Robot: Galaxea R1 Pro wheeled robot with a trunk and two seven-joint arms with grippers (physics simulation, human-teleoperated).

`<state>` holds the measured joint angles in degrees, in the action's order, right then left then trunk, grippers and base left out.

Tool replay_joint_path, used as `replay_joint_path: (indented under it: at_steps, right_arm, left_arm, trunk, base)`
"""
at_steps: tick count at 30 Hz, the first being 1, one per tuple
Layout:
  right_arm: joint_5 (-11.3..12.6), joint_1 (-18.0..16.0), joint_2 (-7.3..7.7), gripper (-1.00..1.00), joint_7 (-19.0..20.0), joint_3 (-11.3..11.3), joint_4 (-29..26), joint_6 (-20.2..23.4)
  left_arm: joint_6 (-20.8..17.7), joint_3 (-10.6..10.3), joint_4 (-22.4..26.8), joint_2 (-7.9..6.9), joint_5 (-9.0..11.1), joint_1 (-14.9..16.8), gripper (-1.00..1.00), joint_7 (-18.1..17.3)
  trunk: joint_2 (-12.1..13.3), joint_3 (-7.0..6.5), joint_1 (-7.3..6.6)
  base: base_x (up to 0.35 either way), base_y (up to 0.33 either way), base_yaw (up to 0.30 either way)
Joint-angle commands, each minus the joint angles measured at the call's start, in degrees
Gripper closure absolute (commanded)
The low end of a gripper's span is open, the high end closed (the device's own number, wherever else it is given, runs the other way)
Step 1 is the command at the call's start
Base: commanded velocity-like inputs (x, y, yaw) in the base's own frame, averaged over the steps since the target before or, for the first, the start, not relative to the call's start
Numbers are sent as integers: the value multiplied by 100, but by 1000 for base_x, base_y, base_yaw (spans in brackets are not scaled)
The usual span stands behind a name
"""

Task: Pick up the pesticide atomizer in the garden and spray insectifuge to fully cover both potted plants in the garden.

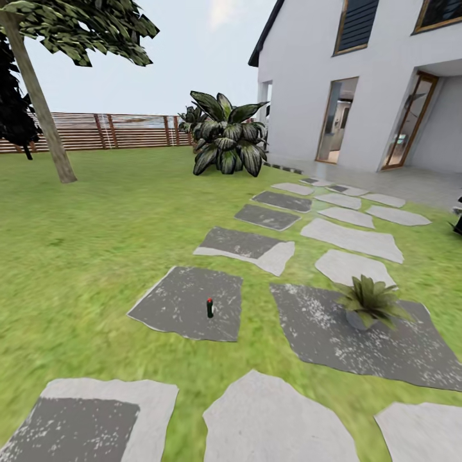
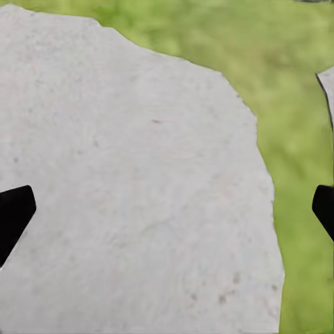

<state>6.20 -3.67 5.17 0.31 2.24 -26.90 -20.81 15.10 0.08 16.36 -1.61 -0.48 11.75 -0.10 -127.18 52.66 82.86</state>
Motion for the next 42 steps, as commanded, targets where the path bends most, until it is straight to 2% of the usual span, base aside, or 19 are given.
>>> replay_joint_path:
  at_steps: [1, 27, 42]
  right_arm:
    - [57, -2, 2, -100, 4, -13, 2, -20]
    - [65, -2, 2, -100, -13, -4, 0, -20]
    - [65, -2, 2, -100, -13, -4, 0, -20]
  left_arm:
    - [19, 1, -4, 0, -5, 3, -100, -1]
    - [19, -17, -10, 1, -14, 3, -100, -6]
    - [19, -17, -10, -3, -14, 3, -100, -7]
  trunk:
    - [-2, 5, 3]
    - [-2, 5, 3]
    - [-2, 5, 3]
  base:
    - [339, 98, 0]
    - [339, 97, 0]
    - [339, 13, 0]
